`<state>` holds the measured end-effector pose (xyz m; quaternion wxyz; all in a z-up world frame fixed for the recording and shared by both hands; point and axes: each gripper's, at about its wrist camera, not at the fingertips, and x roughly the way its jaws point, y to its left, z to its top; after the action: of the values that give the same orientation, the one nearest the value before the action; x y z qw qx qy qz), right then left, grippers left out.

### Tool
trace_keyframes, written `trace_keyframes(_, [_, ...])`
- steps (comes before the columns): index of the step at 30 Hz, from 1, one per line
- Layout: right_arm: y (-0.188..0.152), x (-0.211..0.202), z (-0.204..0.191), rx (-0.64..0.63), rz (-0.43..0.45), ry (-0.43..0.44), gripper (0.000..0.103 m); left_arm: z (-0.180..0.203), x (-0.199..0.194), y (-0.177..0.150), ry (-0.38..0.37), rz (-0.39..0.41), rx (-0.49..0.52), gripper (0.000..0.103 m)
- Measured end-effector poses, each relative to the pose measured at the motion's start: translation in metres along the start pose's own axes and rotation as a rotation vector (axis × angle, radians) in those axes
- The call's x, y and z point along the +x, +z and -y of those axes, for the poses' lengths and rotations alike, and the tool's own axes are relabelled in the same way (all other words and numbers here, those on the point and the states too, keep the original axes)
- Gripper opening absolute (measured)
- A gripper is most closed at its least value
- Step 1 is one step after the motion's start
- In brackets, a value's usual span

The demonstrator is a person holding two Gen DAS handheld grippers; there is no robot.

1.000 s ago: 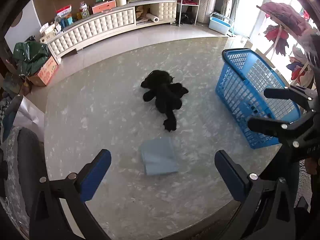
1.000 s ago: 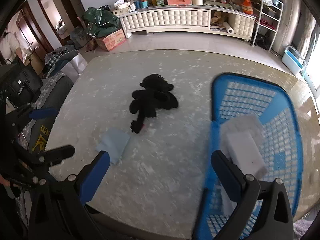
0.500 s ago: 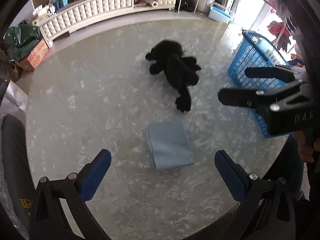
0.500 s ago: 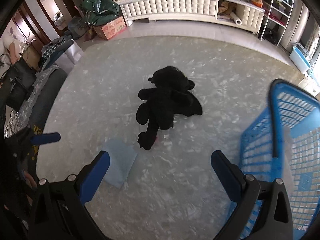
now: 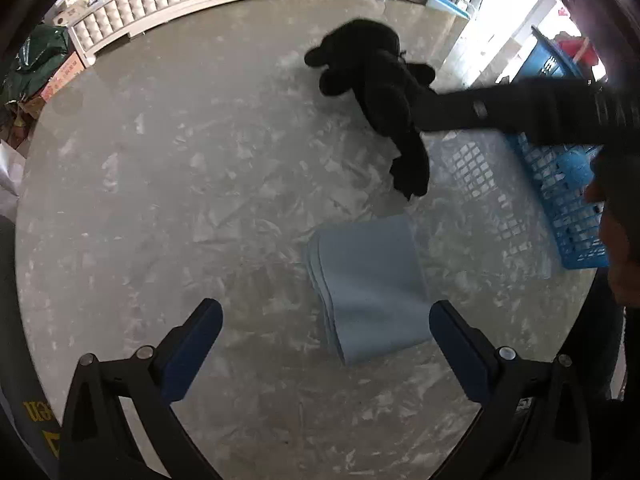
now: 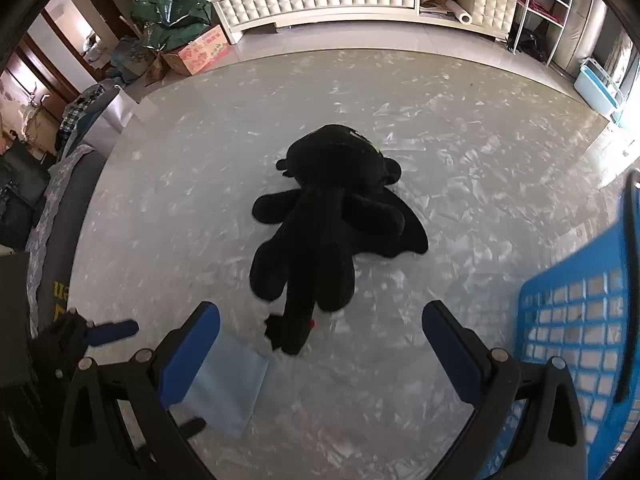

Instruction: Organize soft objects

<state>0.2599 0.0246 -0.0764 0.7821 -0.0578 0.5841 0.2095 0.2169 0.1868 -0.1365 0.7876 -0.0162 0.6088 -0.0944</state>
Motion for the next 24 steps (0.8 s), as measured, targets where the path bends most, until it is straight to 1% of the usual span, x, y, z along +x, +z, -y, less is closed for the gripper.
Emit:
trace_keyframes(6, [0.011, 0.015, 0.001, 0.024, -0.025, -0.003, 0.102, -0.004, 0.019, 0.002, -0.034, -0.024, -0.015, 0.102])
trace_keyframes(8, [0.013, 0.018, 0.001, 0.024, -0.033, -0.004, 0.102, 0.001, 0.02, 0.001, -0.029, -0.016, 0.007, 0.102])
trace_keyframes(10, [0.015, 0.023, -0.001, 0.03, -0.042, 0.002, 0.102, 0.006, 0.02, 0.001, -0.029, -0.016, 0.032, 0.095])
trace_keyframes(12, [0.019, 0.029, -0.003, 0.044, -0.048, 0.003, 0.102, 0.014, 0.021, 0.0, 0.004, -0.016, 0.056, 0.078])
trace_keyframes(13, [0.02, 0.03, -0.003, 0.053, -0.05, 0.006, 0.102, 0.017, 0.021, 0.001, 0.018, -0.017, 0.067, 0.073])
trace_keyframes(14, [0.021, 0.031, -0.003, 0.06, -0.05, 0.006, 0.102, 0.019, 0.021, 0.001, 0.02, -0.014, 0.075, 0.061])
trace_keyframes(15, [0.022, 0.032, -0.004, 0.062, -0.049, 0.005, 0.102, 0.021, 0.02, 0.001, 0.011, -0.012, 0.076, 0.044])
trace_keyframes(17, [0.025, 0.035, -0.008, 0.056, -0.052, -0.003, 0.102, 0.021, 0.017, 0.001, -0.026, -0.013, 0.066, 0.028])
trace_keyframes(19, [0.027, 0.038, -0.012, 0.049, -0.056, -0.013, 0.102, 0.02, 0.017, 0.001, -0.031, -0.014, 0.064, 0.021])
trace_keyframes(20, [0.029, 0.041, -0.014, 0.045, -0.058, -0.018, 0.102, 0.017, 0.016, 0.002, -0.044, -0.014, 0.061, 0.012])
trace_keyframes(21, [0.03, 0.042, -0.015, 0.041, -0.061, -0.021, 0.102, 0.016, 0.016, 0.001, -0.065, -0.017, 0.052, 0.006])
trace_keyframes(23, [0.033, 0.048, -0.017, 0.038, -0.068, -0.03, 0.097, 0.012, 0.014, 0.0, -0.091, -0.014, 0.032, 0.005])
trace_keyframes(24, [0.033, 0.05, -0.017, 0.041, -0.074, -0.034, 0.089, 0.01, 0.013, -0.001, -0.099, -0.012, 0.025, 0.005])
